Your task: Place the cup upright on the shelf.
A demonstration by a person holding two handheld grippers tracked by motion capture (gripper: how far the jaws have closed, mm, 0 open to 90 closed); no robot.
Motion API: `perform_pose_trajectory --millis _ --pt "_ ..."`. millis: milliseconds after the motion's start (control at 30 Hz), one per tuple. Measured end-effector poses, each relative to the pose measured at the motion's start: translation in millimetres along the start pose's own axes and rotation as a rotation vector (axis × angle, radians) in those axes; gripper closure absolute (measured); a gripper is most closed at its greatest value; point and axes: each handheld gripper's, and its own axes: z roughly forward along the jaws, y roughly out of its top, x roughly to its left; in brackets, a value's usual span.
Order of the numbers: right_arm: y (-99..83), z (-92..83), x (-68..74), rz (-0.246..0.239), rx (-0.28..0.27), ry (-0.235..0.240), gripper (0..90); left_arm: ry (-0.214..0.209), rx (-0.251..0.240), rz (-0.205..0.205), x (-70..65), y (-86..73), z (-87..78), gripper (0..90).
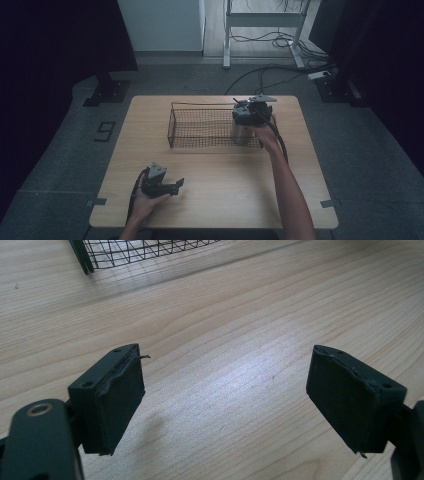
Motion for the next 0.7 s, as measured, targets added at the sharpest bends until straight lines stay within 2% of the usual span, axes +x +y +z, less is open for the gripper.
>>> perform_pose_trajectory --millis 400,533,700 --pt "0.5 1.3 -0.1 -0.031 -0.011 0.004 0.0 0.004 -0.008 -0.007 1.4 0.3 -1.6 15.9" --pt "0.6 3.0 -0.5 -0.024 -0.016 0.002 0.0 0.003 -0.009 -0.007 1.8 0.2 -1.7 15.8" --pt "5.5 4.6 0.1 -0.034 0.006 -0.017 0.0 -0.002 -0.013 -0.005 1.9 0.2 -2.5 15.6"
